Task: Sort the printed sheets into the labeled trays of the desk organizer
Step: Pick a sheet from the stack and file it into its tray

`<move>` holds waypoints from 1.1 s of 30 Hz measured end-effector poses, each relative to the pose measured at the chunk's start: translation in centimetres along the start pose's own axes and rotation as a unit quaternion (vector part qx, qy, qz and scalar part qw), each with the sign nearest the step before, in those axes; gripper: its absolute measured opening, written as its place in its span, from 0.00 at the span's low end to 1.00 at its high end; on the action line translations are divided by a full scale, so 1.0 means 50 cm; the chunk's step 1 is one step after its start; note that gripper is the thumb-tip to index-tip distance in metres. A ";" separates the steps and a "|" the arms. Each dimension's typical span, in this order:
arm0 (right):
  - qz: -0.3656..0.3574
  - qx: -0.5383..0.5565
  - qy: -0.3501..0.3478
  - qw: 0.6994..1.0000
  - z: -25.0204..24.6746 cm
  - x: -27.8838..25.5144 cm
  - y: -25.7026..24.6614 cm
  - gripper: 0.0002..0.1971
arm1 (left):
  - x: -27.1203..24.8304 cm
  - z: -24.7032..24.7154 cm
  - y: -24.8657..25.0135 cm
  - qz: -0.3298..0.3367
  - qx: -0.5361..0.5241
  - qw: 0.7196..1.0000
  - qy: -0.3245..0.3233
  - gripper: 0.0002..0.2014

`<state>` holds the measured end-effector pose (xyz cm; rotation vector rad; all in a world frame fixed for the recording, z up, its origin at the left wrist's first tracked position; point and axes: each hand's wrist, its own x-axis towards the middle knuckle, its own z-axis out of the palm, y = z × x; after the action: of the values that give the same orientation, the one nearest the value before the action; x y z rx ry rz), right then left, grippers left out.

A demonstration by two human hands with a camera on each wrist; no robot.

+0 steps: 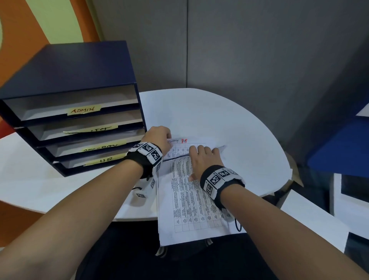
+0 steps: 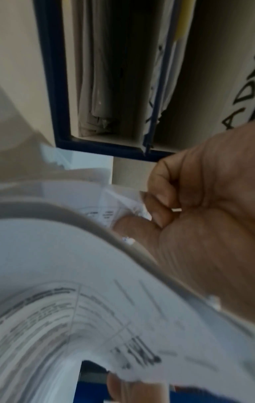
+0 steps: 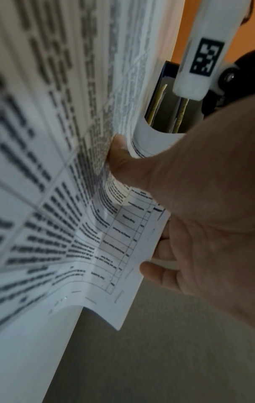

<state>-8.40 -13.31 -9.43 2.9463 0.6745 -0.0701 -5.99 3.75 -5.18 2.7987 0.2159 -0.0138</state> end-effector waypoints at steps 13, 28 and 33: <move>-0.010 0.009 0.007 1.000 -0.019 -0.013 -0.003 0.46 | -0.033 -0.117 0.055 0.111 -0.131 0.957 0.234 0.03; -0.004 0.014 -0.008 1.000 -0.028 -0.012 -0.009 0.52 | -0.047 -0.201 0.051 0.150 -0.112 0.937 0.293 0.03; -0.016 0.005 -0.015 1.000 -0.026 -0.012 -0.009 0.51 | -0.051 -0.233 0.059 0.157 -0.131 0.918 0.340 0.04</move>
<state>-9.10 -13.00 -8.13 2.9378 0.7207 -0.1202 -8.27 4.42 6.89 2.4272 -0.0752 0.9922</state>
